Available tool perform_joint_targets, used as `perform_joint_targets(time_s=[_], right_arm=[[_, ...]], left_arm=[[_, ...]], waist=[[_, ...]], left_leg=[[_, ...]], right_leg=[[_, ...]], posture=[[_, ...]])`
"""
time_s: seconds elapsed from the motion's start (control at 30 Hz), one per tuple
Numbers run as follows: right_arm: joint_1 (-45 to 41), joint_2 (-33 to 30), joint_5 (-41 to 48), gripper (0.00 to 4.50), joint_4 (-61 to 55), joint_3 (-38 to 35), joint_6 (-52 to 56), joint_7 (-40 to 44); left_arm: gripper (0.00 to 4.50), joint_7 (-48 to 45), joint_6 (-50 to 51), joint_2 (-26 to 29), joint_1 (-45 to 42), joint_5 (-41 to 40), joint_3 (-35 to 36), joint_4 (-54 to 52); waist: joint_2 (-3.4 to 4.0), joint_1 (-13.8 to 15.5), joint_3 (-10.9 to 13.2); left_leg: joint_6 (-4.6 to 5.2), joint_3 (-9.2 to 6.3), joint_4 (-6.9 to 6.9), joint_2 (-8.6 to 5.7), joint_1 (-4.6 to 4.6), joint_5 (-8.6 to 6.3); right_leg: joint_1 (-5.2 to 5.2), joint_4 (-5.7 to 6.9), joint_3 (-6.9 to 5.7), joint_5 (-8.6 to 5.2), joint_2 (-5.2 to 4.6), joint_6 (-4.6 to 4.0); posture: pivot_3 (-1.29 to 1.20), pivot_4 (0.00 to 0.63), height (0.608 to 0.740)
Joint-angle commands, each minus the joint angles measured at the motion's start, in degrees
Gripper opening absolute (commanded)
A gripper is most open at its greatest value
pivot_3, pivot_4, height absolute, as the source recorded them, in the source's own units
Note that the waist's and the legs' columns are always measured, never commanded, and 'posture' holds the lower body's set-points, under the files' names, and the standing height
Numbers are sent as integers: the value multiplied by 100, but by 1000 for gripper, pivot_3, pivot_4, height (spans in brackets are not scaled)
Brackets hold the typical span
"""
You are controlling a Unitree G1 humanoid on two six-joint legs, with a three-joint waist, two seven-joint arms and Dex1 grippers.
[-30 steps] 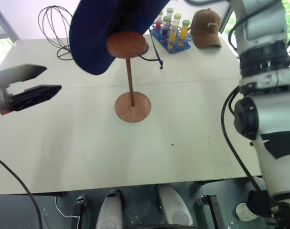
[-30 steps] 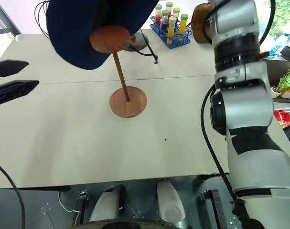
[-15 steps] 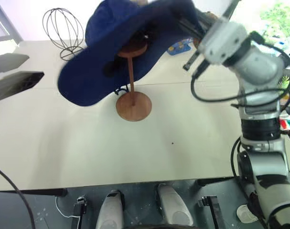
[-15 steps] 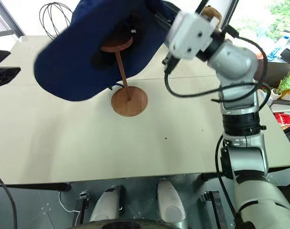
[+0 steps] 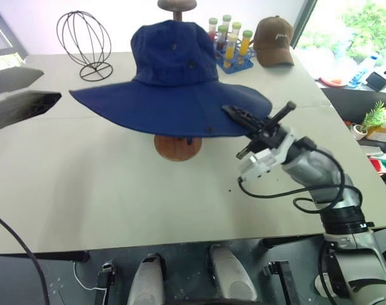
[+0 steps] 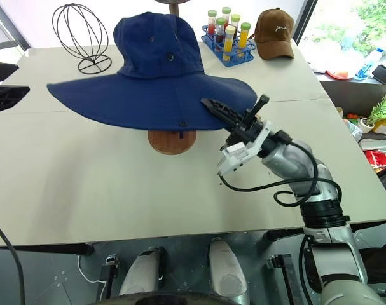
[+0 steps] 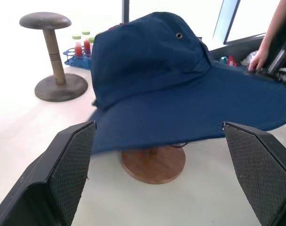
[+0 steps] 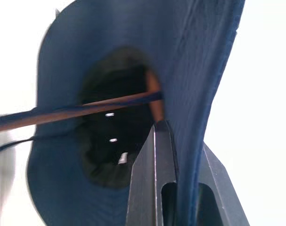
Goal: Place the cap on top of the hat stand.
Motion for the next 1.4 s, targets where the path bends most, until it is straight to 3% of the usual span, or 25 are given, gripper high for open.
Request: perform_joint_targets(time_s=[0.03,0.17,0.27,0.8,1.1,1.4], right_arm=[[61,-195,-1173,24,138,156,-114,-974],[57,-496,-2380,24,226,646,-117,-2010],[22,-647,-2752,24,407,944,-8,-2451],[-350,-1026,-1402,24,761,1198,-113,-1810],[-191,-1093,-311,4435,642,1126,-288,-1058],[527,-2159,686,4435,404,888,-871,-211]], left_arm=[[4500,-59,-90,165,-104,51,82,-46],[4500,-74,-59,207,-141,54,74,-32],[4500,-97,-37,225,-133,70,76,-42],[4500,-846,-162,301,996,566,562,-470],[4500,-881,-290,274,876,640,428,-385],[4500,-987,-529,309,594,756,25,-61]], waist=[[0,0,0],[-3,2,-2],[-6,-5,-4],[-10,-6,-6],[-10,-7,-6],[-10,12,-6]], left_leg=[[0,0,0,0,0,0],[0,0,1,-2,-1,0],[0,0,0,-3,0,0],[0,-1,1,-2,1,0],[0,-2,1,-2,3,0],[0,-2,3,-2,3,0]], right_leg=[[0,0,0,0,0,0],[0,0,0,-3,-1,-5],[0,0,1,-9,-1,-16],[6,0,3,-6,-2,-11],[7,0,3,-1,-2,-1],[11,-1,3,-1,-2,-1]], posture=[[0,150,740],[0,150,740],[0,150,740],[0,150,740],[0,150,740],[0,150,740]])
